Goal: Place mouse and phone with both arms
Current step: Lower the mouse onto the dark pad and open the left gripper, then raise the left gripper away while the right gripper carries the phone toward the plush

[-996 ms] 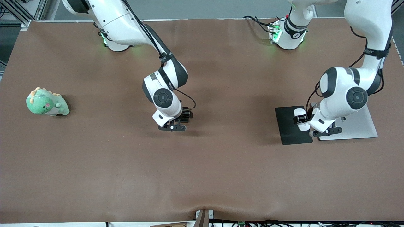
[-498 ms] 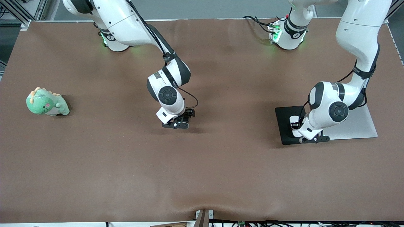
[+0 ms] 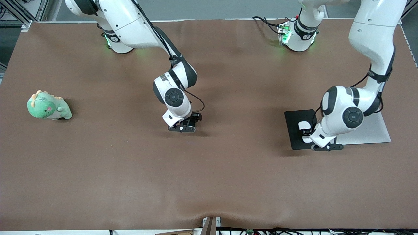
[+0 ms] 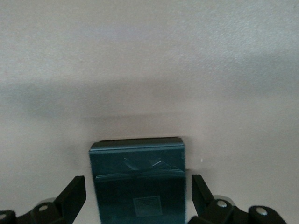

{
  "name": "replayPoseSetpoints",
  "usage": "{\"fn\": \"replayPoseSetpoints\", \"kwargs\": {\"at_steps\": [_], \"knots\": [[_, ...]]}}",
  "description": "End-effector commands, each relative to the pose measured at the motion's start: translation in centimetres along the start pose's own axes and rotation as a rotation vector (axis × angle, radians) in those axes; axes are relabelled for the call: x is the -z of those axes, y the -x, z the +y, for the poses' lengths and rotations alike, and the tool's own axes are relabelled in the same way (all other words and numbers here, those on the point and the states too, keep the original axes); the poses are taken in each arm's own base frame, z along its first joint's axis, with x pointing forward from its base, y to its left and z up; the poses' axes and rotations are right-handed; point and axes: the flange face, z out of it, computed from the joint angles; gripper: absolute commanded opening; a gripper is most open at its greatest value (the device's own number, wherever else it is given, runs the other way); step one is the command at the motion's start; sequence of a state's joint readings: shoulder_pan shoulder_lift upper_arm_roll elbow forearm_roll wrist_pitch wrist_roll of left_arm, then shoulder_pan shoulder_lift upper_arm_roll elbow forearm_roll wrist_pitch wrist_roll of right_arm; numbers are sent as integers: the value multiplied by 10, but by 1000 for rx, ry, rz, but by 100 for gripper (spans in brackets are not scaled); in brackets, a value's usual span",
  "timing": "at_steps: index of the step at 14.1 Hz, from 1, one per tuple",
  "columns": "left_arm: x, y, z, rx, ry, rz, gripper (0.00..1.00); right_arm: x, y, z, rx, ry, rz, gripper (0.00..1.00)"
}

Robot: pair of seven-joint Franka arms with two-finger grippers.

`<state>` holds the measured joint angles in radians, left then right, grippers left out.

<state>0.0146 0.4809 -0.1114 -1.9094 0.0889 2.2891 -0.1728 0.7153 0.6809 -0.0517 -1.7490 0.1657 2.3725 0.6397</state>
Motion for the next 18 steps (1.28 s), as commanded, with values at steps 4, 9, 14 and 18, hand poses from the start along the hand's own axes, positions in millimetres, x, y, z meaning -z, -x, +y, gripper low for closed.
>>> {"fn": "replayPoseSetpoints", "kwargs": {"at_steps": [4,9,14,18], "knots": [[180,10,-17,-13,-36,-49,100,-2,7,-7,24,2,12,9],[307,81,-24,18,45,0,100,36,-13,8,-16,-5,-2,0],[369,120,-33,17,53,38,100,109,-34,52,-81,8,-67,0],[373,125,-30,-5,48,-8,100,136,-45,103,-152,-2,-88,0]]}}
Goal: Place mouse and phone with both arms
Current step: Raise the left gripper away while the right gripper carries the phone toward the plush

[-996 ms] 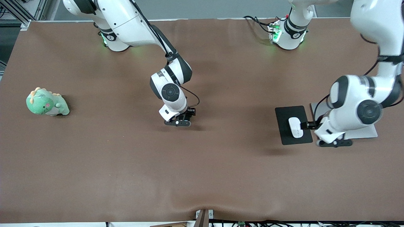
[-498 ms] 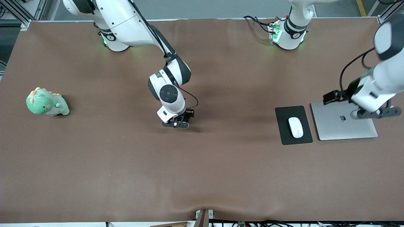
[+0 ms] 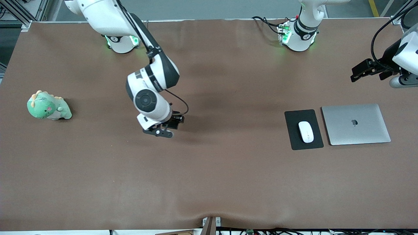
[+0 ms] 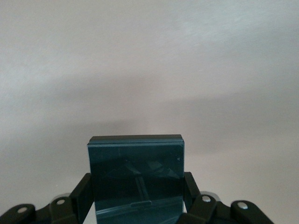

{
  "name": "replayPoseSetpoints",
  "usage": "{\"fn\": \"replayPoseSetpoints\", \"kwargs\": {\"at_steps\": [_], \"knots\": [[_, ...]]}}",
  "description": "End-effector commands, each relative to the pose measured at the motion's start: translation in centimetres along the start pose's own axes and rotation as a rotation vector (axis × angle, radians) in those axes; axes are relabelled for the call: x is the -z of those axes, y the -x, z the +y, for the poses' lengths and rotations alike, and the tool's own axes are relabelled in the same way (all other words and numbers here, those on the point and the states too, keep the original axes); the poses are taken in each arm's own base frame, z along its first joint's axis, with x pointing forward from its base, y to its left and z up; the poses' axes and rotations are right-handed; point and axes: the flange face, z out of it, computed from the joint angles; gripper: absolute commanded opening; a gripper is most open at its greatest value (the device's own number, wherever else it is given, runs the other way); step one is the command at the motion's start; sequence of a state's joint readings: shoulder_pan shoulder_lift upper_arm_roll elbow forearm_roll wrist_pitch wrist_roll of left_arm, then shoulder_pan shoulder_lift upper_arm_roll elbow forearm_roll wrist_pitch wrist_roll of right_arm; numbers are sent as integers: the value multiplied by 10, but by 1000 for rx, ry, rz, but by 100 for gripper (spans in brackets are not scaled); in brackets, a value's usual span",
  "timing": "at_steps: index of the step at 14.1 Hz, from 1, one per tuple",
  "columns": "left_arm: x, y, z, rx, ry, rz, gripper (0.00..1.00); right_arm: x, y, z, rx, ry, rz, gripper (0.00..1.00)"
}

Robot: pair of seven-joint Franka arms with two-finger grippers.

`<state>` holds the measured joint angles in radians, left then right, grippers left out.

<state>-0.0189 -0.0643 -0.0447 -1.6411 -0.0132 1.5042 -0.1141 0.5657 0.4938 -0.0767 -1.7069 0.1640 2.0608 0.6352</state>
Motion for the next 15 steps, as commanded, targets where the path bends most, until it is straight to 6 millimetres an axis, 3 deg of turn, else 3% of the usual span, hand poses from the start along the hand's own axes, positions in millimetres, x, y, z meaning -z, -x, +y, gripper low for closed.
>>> {"fn": "replayPoseSetpoints", "kwargs": {"at_steps": [1,7,13,15], "knots": [[0,-1,1,-39,18,-29,100,15,3,32,-11,-18,-13,0],[5,-5,-4,-48,19,-9,100,24,-10,132,58,-27,-55,0],[2,-7,-3,-49,14,-14,100,12,-16,213,64,0,-83,0],[1,-8,-1,-51,15,-16,100,7,-13,232,75,25,-82,0]]}}
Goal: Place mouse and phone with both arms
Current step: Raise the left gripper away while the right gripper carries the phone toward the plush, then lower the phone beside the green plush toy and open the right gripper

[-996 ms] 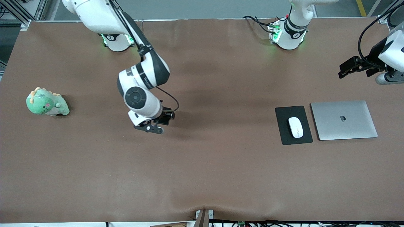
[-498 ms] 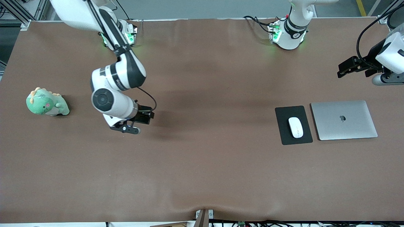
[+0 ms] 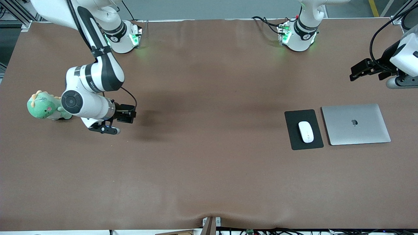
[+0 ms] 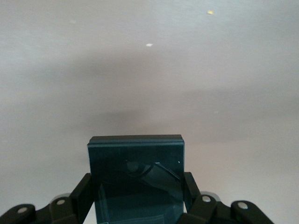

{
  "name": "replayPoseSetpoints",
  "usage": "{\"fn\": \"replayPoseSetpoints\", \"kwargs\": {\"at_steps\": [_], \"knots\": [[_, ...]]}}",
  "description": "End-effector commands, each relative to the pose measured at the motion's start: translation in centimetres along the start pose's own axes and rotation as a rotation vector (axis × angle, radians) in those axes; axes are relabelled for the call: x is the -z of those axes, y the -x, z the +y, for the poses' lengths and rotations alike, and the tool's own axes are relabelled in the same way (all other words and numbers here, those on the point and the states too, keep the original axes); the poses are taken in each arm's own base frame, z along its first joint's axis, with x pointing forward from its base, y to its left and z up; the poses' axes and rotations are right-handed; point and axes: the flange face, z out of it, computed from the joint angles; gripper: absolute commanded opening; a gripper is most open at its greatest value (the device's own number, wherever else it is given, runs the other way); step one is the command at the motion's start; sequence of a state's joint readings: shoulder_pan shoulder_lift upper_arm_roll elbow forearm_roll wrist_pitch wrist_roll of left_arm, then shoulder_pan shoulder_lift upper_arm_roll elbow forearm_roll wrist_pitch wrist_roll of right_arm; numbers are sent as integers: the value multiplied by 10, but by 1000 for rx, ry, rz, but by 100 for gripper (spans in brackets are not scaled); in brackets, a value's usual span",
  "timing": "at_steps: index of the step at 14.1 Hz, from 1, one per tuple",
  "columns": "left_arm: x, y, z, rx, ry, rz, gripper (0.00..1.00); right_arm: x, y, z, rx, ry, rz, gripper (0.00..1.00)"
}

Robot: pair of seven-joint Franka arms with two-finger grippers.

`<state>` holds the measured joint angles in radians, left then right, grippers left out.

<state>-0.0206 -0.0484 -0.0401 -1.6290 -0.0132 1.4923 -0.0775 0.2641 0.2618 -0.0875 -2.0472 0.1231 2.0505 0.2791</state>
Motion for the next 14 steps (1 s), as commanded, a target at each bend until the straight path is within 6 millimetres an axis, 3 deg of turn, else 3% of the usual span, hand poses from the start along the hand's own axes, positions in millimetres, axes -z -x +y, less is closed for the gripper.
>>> {"fn": "replayPoseSetpoints", "kwargs": {"at_steps": [1,5,9,14], "knots": [[3,-5,0,-17,16,-2,100,-6,16,32,23,19,15,0],[4,-5,-1,-15,13,2,100,-31,19,73,54,13,45,0],[6,-6,-1,-15,9,14,100,-51,14,134,91,27,68,0],[6,-6,1,-19,8,14,100,-84,19,174,127,34,121,0]]}}
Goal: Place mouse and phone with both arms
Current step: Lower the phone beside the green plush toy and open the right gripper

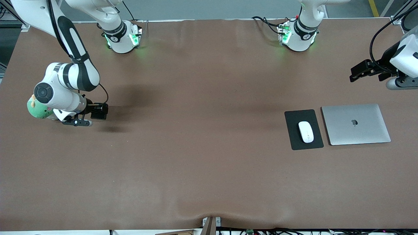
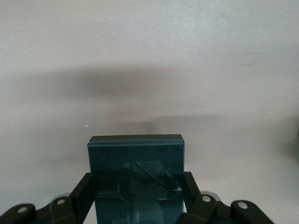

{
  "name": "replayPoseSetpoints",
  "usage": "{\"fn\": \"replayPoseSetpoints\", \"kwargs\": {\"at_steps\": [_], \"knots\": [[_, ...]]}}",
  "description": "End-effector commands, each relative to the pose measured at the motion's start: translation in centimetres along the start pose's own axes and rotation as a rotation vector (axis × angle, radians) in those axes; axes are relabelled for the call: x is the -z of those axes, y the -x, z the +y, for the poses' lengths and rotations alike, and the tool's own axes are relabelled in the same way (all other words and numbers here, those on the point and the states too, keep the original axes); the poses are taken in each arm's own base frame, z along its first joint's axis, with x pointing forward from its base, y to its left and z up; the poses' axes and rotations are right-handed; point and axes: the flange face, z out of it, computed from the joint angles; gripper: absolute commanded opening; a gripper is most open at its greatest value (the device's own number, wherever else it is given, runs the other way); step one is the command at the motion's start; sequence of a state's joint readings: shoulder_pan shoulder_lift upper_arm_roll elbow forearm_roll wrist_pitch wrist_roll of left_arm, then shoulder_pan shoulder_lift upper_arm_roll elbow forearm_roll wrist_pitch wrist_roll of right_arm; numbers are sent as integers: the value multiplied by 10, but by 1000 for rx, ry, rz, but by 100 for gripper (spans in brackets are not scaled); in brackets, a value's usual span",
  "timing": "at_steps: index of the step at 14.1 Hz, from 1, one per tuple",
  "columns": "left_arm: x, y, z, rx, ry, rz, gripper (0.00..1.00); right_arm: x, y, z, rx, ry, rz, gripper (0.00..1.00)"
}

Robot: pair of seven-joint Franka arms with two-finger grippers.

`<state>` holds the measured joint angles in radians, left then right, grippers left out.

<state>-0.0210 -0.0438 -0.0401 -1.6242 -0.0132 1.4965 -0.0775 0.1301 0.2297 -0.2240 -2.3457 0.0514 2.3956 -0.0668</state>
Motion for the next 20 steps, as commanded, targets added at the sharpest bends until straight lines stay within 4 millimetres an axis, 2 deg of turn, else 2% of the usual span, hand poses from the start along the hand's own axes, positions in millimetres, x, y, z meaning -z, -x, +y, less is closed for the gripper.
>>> {"fn": "replayPoseSetpoints", "kwargs": {"at_steps": [1,6,9,10,11,15,18,20], "knots": [[6,-4,2,-20,7,11,100,-18,16,14,29,9,45,0],[6,-4,1,-19,7,10,100,-59,24,25,13,30,72,0],[9,-4,2,-20,8,17,100,-68,26,25,11,33,65,0],[9,-4,2,-20,8,17,100,-67,25,25,11,32,62,21],[8,-4,3,-22,7,16,100,-65,24,25,17,32,63,98],[8,-4,2,-20,8,16,100,-42,2,25,40,33,94,100],[9,-4,2,-20,8,17,100,-1,-27,25,43,18,6,100],[9,-4,2,-19,13,19,100,35,-46,26,42,10,-49,100]]}}
